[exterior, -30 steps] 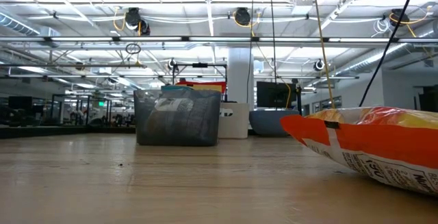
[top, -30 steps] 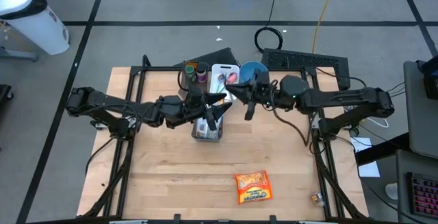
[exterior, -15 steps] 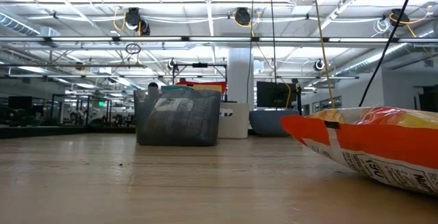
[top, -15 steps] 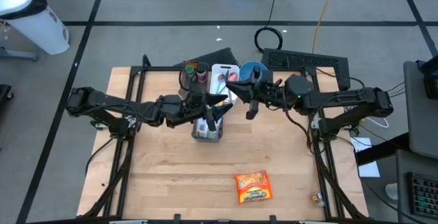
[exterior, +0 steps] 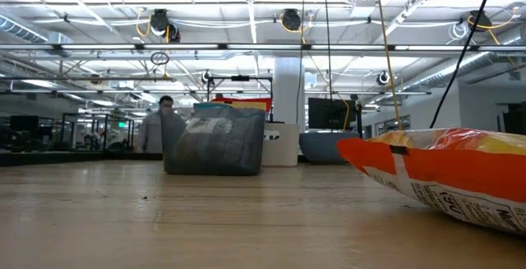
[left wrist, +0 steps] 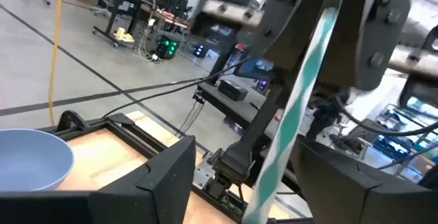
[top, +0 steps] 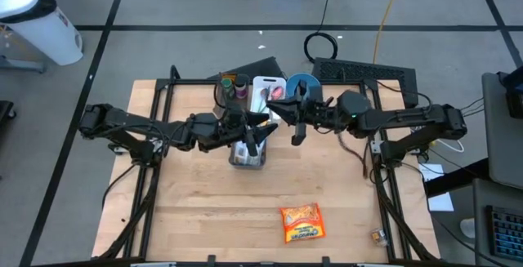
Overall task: Pick & Place Food Item
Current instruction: Put the green patterned spoon into the white bin
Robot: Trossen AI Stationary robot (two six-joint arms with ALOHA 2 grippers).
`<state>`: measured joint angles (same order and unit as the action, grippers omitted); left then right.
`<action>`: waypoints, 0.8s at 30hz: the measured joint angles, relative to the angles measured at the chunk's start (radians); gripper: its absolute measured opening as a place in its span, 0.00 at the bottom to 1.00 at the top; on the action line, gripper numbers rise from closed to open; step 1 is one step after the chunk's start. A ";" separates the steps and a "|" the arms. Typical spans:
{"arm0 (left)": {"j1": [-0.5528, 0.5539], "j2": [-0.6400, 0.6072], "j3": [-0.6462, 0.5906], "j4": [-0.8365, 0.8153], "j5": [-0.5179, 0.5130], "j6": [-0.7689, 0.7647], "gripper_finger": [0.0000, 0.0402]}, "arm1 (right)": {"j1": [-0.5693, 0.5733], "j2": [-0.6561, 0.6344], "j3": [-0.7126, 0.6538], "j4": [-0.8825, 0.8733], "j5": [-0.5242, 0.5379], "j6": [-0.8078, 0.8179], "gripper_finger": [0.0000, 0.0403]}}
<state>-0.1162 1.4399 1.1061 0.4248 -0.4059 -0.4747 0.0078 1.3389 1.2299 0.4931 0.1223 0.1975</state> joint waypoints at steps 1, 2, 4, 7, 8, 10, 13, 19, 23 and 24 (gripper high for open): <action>0.000 0.000 0.000 0.000 0.009 0.000 0.56 | 0.000 0.003 -0.001 0.001 -0.015 0.005 0.00; 0.000 0.000 0.000 0.000 0.016 0.000 0.53 | 0.000 0.012 -0.001 0.012 -0.022 0.012 0.00; 0.000 0.000 0.000 0.001 0.024 0.000 0.47 | 0.000 0.023 0.002 0.023 -0.021 0.023 0.00; 0.000 0.000 0.000 0.000 0.024 0.001 0.37 | 0.000 0.029 0.000 0.018 -0.023 0.023 0.00; 0.000 0.000 0.000 0.000 0.031 0.002 0.34 | 0.000 0.028 0.000 0.019 -0.022 0.022 0.00; 0.000 -0.001 0.000 0.001 0.045 0.003 0.29 | 0.000 0.025 0.000 0.027 -0.022 0.022 0.00; -0.001 -0.001 0.000 -0.002 0.051 0.003 0.23 | -0.005 0.025 0.000 0.028 -0.022 0.015 0.00; -0.001 -0.001 0.000 -0.003 0.056 0.013 0.13 | -0.007 0.025 0.000 0.024 -0.020 0.021 0.00; -0.001 -0.001 0.000 -0.003 0.057 0.017 0.09 | -0.008 0.026 0.000 0.021 -0.016 0.022 0.00; -0.001 -0.001 0.000 -0.003 0.057 0.017 0.09 | -0.008 0.026 0.000 0.021 -0.016 0.022 0.00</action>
<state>-0.1173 1.4391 1.1065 0.4213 -0.3485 -0.4578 0.0002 1.3651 1.2304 0.5144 0.1059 0.2199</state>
